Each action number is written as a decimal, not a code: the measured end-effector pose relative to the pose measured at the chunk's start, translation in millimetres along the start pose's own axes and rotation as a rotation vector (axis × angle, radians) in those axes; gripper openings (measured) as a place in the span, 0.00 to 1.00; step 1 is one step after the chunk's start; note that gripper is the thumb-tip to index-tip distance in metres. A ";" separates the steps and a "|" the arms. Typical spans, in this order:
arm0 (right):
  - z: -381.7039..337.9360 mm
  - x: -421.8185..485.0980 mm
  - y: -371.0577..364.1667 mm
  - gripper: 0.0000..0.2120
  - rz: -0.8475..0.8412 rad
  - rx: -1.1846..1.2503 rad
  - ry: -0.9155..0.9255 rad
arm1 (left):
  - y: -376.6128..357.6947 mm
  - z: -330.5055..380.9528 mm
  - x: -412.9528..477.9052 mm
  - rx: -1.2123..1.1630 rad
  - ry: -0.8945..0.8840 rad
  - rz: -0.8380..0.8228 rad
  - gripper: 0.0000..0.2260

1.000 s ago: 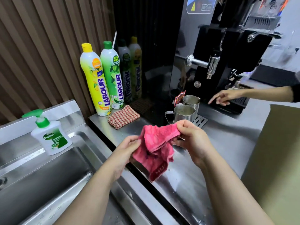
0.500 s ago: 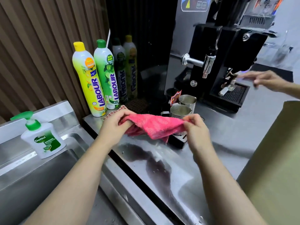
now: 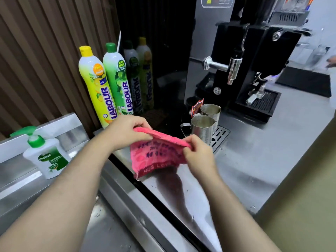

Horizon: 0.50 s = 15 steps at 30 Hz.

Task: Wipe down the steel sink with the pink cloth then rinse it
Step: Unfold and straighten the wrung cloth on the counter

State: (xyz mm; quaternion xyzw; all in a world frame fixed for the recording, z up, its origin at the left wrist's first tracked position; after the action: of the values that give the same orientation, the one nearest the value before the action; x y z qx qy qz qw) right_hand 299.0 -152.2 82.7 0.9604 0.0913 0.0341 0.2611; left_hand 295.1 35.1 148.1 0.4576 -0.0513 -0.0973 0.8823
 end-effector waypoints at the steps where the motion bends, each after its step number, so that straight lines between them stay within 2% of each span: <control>1: -1.3 1.7 9.2 0.12 -0.018 0.011 0.002 | -2.7 -6.2 -0.4 -0.013 0.012 -0.075 0.06; 4: -7.6 6.0 21.5 0.13 -0.059 0.008 0.003 | -9.6 -16.4 6.5 -0.020 0.030 -0.177 0.10; 7: -17.0 9.5 30.5 0.12 0.003 -0.069 0.033 | -3.5 -13.4 20.1 0.089 -0.004 -0.015 0.03; 9: -22.9 5.6 35.2 0.12 0.077 -0.131 0.094 | -0.3 -9.2 20.8 0.206 -0.092 0.130 0.04; 11: -24.0 -6.5 26.8 0.11 0.113 -0.260 0.173 | -10.7 -14.2 14.6 0.280 -0.193 0.166 0.06; 13: -14.0 -25.2 -3.1 0.09 0.055 -0.405 0.278 | -37.8 -37.3 7.1 0.324 -0.199 0.074 0.15; 15: 12.4 -48.0 -47.9 0.07 -0.121 -0.541 0.304 | -72.8 -74.1 -1.9 0.358 -0.096 -0.118 0.20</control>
State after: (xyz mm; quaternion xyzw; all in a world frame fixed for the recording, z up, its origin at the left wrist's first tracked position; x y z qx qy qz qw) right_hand 245.8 -127.1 46.9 0.8329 0.1737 0.1848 0.4918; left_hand 297.5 53.7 46.0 0.6041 -0.0827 -0.1600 0.7763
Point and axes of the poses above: each hand's wrist, its own x-axis towards the middle knuckle, its own y-axis out of the back of the hand, z = x × y, the point moved 9 cm from there along x, towards the middle knuckle, and after that the axes turned 10 degrees about -z, right-handed, at the moved point
